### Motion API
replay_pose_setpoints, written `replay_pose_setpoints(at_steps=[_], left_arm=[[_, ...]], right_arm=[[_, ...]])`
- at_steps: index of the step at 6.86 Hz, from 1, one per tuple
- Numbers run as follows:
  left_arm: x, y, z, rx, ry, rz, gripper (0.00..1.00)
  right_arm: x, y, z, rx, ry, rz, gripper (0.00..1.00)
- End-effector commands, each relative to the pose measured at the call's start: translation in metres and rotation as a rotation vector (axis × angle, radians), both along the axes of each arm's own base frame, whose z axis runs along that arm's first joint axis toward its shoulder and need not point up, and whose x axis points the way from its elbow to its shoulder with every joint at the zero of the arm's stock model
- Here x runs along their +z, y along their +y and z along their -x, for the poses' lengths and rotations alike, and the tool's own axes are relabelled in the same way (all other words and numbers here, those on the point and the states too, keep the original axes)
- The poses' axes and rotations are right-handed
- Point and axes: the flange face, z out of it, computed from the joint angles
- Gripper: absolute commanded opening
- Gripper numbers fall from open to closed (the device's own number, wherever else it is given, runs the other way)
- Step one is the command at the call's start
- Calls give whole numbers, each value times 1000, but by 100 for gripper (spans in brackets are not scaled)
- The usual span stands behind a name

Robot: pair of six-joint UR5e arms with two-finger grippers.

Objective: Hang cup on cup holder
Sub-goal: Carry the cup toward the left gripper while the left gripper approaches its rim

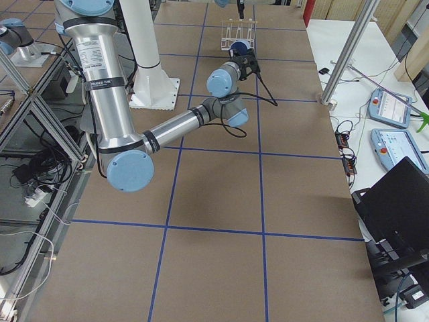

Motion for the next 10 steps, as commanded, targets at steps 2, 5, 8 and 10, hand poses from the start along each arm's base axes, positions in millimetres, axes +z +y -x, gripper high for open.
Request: replay_pose_setpoints(at_steps=[2, 5, 8, 10], left_arm=[[-30, 32, -29, 142, 141, 106, 97], [-40, 58, -65, 156, 272, 138, 97], [-42, 64, -59, 195, 322, 172, 97], [-42, 69, -63, 215, 328, 180, 97]], right_arm=[[-4, 58, 98, -32, -279, -3, 0], [-36, 96, 157, -26, -375, -2, 0], [-50, 125, 189, -1, -401, -15, 0], [-54, 128, 192, 6, -416, 2, 0]])
